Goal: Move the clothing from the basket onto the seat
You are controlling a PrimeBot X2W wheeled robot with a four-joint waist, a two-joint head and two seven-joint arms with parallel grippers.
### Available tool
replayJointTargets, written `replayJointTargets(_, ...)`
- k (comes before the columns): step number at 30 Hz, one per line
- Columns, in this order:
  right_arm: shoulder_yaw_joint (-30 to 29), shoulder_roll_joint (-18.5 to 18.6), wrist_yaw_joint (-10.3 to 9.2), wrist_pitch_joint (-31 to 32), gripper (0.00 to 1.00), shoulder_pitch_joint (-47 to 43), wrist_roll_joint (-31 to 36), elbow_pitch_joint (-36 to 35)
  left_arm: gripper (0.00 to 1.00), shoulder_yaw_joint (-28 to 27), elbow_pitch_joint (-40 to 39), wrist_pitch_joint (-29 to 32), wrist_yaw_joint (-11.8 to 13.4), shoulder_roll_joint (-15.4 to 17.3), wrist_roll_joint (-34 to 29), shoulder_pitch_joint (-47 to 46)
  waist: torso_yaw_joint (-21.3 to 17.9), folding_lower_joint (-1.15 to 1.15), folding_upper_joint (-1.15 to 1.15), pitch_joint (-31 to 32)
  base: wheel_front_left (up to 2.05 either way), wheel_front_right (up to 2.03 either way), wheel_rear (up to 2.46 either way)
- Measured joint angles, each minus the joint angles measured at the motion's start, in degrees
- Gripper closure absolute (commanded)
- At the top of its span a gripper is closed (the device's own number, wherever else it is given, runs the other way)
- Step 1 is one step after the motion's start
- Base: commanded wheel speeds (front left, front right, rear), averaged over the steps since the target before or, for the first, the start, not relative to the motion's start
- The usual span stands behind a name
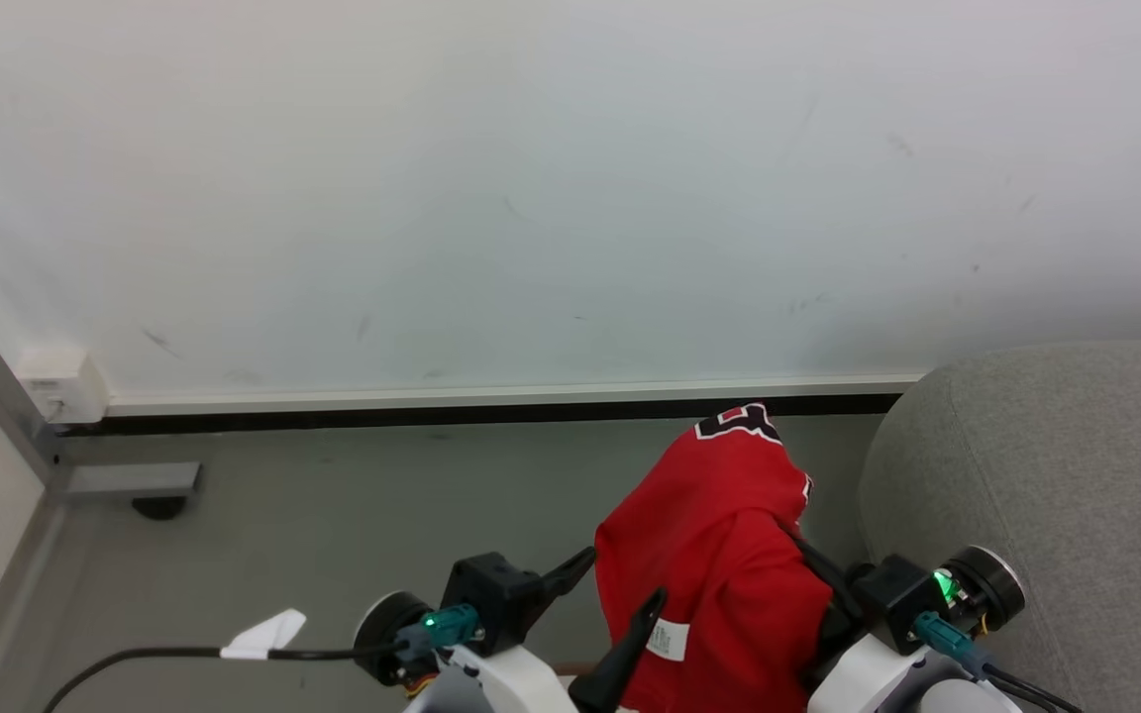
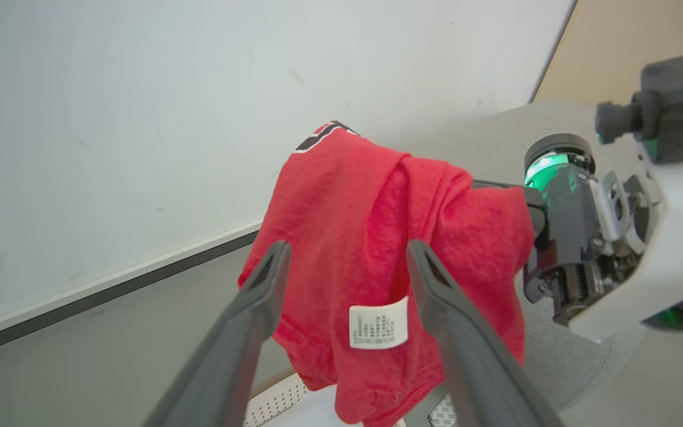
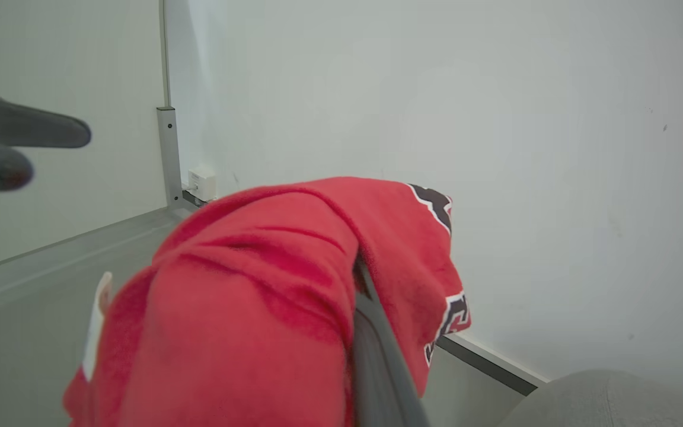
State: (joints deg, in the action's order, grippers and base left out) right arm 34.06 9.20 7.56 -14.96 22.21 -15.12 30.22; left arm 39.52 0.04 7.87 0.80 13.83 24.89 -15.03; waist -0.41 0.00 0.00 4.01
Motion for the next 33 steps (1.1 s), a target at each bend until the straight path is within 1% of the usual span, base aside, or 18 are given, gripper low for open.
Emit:
replayJointTargets(10, -2.6, 1.43, 0.0, 0.0, 1.0, -0.1, 0.01, -1.2, 0.0, 0.35, 1.19, -1.4, 0.35, -0.33, -0.01, -0.02, -1.45, 0.0, 0.0, -0.06, 0.0, 0.0, 0.0)
replayJointTargets(16, -4.49, 2.2, 0.0, 0.0, 1.0, -0.3, 0.48, -2.82, 0.0, 0.42, 0.93, -1.88, 0.6, -0.26, -0.01, -0.04, -4.0, 0.0, 0.0, -0.44, 0.0, 0.0, 0.0)
replayJointTargets(22, -7.26, 4.19, 0.0, 0.0, 1.0, -0.42, 1.0, -4.42, 0.0, 0.71, 0.8, -2.5, 0.54, -0.15, -0.04, -0.15, -8.48, 0.0, 0.0, -1.37, 0.0, 0.0, 0.0)
replayJointTargets(33, -13.93, 7.28, 0.0, 0.0, 1.0, -1.61, 1.54, -7.76, 0.0, 1.72, 0.81, -3.63, 0.42, -0.82, -0.2, -1.18, -19.02, 0.0, 0.0, -3.48, 0.0, 0.0, 0.0)
